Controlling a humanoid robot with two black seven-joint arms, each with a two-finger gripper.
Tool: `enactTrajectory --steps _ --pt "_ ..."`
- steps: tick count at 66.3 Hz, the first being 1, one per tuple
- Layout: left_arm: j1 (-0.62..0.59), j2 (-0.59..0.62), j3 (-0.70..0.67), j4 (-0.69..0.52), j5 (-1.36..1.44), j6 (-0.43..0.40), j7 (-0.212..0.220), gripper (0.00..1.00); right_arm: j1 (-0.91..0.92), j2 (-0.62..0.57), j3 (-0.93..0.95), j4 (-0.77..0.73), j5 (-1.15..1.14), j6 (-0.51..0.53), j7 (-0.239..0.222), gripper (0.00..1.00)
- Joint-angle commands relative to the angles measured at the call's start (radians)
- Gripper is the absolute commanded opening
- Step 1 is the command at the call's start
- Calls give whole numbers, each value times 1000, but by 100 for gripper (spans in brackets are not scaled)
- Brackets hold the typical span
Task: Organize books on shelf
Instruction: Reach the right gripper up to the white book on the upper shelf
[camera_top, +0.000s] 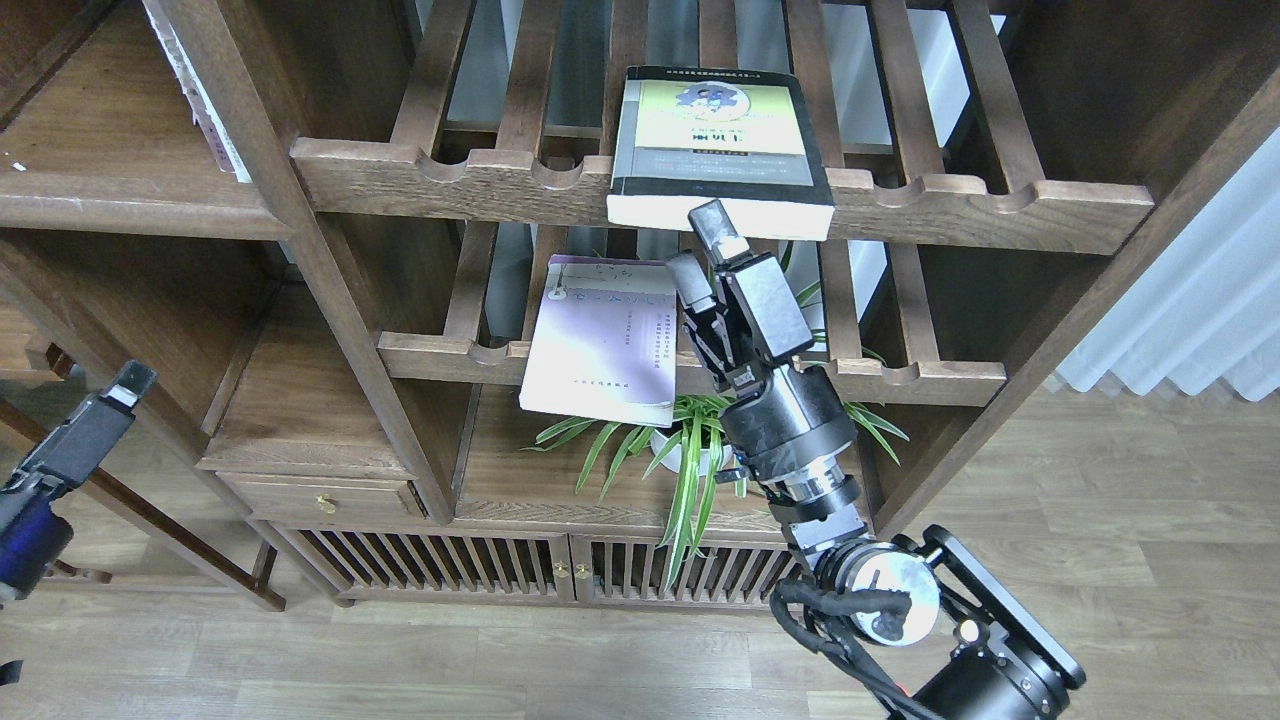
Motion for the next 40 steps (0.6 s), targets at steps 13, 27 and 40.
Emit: enactTrajectory --steps 13,27,40 --pt "-1 0 2 2 0 0 0 100 27 0 38 -10 0 -17 -2 97" --pt "0 0 0 2 3 0 0 100 32 0 44 -24 2 -23 0 91" --pt "-1 0 0 2 3 0 0 100 47 0 81 -30 3 -19 0 78"
